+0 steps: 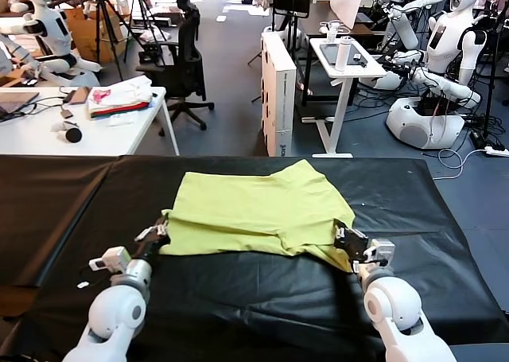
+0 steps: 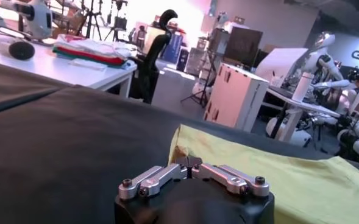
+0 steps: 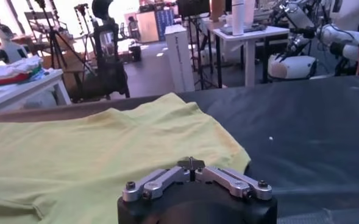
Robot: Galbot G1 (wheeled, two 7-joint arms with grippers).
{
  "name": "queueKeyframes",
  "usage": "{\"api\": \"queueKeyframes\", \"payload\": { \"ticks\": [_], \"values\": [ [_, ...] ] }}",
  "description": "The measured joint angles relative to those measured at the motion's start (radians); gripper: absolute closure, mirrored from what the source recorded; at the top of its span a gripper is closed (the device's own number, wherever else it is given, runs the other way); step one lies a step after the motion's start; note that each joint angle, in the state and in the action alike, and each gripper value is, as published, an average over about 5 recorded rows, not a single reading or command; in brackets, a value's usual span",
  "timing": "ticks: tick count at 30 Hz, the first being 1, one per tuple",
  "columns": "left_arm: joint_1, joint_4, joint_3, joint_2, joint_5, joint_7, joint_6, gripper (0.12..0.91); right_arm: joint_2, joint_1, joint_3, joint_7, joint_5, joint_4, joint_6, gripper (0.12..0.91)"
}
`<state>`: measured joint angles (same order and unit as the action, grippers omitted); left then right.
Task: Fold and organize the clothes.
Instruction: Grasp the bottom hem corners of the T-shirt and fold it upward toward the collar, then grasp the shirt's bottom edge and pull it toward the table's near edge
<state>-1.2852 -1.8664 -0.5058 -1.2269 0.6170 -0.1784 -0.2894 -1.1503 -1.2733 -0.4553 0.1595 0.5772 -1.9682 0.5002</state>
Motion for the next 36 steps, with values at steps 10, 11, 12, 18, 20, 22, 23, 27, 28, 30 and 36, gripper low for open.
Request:
{"api": "queueKeyframes", "payload": {
  "ticks": [10,11,12,18,20,22,23,27,28,30,36],
  "values": [
    [-0.076,-0.057,-0.016,0.033,0.004,-0.005,-0.008,0.138,0.070,-0.198,-0.074,-0.023,-0.020,-0.147,0.016,0.119],
    [-0.090,-0.069,-0.018,0.035,0.004,-0.006,-0.009,0.133,0.075,-0.216,-0.078,-0.027,-0.025,-0.157,0.019,0.118],
    [-0.105,-0.082,-0.019,0.036,0.002,-0.006,-0.011,0.127,0.079,-0.231,-0.080,-0.031,-0.031,-0.164,0.021,0.118],
    [-0.182,-0.126,-0.013,0.029,-0.033,-0.004,-0.011,0.123,0.091,-0.271,-0.074,-0.047,-0.063,-0.168,0.024,0.118],
    [-0.193,-0.126,-0.011,0.024,-0.040,-0.004,-0.010,0.123,0.091,-0.276,-0.069,-0.050,-0.070,-0.161,0.023,0.118],
    [-0.200,-0.123,-0.010,0.020,-0.043,-0.004,-0.009,0.123,0.090,-0.279,-0.065,-0.053,-0.075,-0.153,0.022,0.119],
    [-0.203,-0.122,-0.010,0.018,-0.043,-0.004,-0.008,0.123,0.089,-0.281,-0.064,-0.054,-0.077,-0.149,0.021,0.119],
    [-0.212,-0.119,-0.010,0.016,-0.043,-0.004,-0.007,0.125,0.089,-0.288,-0.064,-0.058,-0.080,-0.144,0.018,0.185],
    [-0.214,-0.118,-0.010,0.016,-0.042,-0.004,-0.006,0.128,0.090,-0.289,-0.064,-0.059,-0.080,-0.144,0.017,0.220],
    [-0.218,-0.117,-0.010,0.015,-0.042,-0.003,-0.005,0.161,0.092,-0.291,-0.065,-0.060,-0.080,-0.146,0.016,0.284],
    [-0.221,-0.109,-0.011,0.012,-0.041,-0.003,0.001,0.488,0.099,-0.296,-0.067,-0.061,-0.078,-0.154,0.016,0.630]
  ]
}}
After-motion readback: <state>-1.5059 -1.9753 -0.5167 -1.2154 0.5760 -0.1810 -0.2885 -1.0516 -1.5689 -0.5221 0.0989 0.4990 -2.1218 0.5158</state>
